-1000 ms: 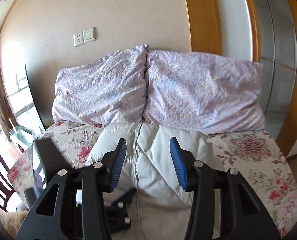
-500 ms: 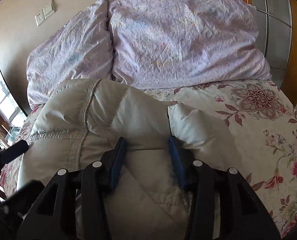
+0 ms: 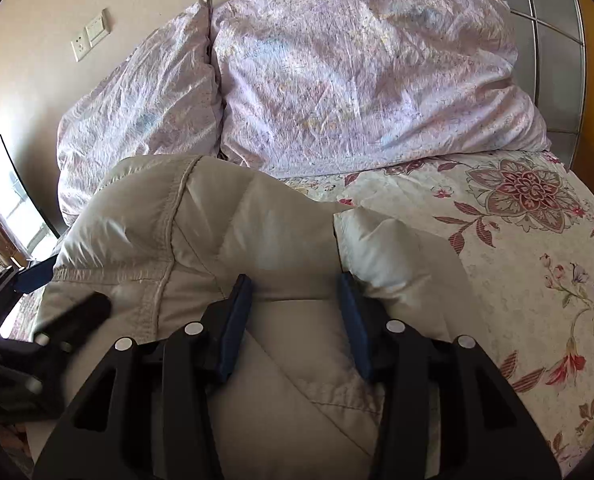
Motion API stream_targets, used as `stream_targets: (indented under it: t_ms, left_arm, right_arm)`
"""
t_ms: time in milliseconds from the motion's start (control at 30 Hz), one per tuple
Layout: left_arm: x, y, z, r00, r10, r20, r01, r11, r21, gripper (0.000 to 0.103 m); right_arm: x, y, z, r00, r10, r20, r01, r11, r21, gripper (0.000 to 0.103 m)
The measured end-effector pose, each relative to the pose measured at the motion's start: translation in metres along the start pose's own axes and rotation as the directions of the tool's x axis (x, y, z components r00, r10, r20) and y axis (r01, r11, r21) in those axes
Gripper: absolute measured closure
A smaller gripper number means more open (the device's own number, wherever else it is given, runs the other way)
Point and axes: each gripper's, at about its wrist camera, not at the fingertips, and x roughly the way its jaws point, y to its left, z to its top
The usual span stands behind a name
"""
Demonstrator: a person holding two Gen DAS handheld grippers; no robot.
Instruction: Fold large clothes
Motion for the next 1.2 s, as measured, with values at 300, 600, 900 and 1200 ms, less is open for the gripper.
stream_targets:
  t_ms: [300, 600, 900, 1200]
  left_arm:
    - [-0.004, 0.012, 0.003, 0.999, -0.031, -0.042, 0.030, 0.999, -0.015, 0.002]
    - [-0.014, 0.022, 0.027, 1.000, -0.008, 0.007, 0.008, 1.000, -0.028, 0.003]
    - [0.018, 0.017, 0.021, 0.999, -0.035, -0.028, 0.034, 0.999, -0.038, 0.002]
    - [0.034, 0.011, 0.012, 0.999, -0.031, -0.015, 0.030, 0.999, -0.041, 0.002]
  right_arm:
    - [-0.020, 0.017, 0.005, 0.995, -0.102, -0.002, 0.101, 0.993, -0.069, 0.054]
    - [-0.034, 0.008, 0.031, 0.993, -0.115, 0.041, 0.116, 0.992, -0.046, 0.054]
    - [-0.002, -0.009, 0.010, 0.990, -0.136, 0.028, 0.137, 0.990, -0.041, 0.049]
    - [0.011, -0.018, 0.004, 0.994, -0.106, 0.019, 0.106, 0.994, -0.009, 0.047]
